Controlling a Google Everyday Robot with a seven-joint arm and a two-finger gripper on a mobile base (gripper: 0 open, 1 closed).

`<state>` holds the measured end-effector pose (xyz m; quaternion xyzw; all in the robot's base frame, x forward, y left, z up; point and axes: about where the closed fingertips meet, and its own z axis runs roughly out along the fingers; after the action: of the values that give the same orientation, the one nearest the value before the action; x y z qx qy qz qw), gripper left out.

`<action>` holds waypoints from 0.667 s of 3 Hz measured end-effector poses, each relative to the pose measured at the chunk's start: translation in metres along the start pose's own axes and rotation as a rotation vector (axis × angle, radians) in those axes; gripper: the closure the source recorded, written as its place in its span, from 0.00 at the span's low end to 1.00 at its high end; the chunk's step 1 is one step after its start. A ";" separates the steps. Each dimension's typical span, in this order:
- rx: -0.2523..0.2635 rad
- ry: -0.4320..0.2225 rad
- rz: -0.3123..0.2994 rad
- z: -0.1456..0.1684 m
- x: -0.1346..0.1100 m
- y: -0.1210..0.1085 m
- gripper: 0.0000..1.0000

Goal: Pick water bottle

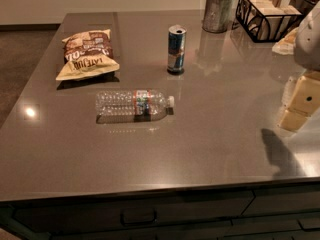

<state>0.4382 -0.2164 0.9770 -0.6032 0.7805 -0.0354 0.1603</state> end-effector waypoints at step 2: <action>-0.023 -0.018 -0.026 0.003 -0.018 0.006 0.00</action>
Offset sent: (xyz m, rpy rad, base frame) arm -0.0038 0.0530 -0.0069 0.0428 0.0686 0.1013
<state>0.4374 -0.1976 0.9766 -0.6154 0.7715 -0.0229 0.1598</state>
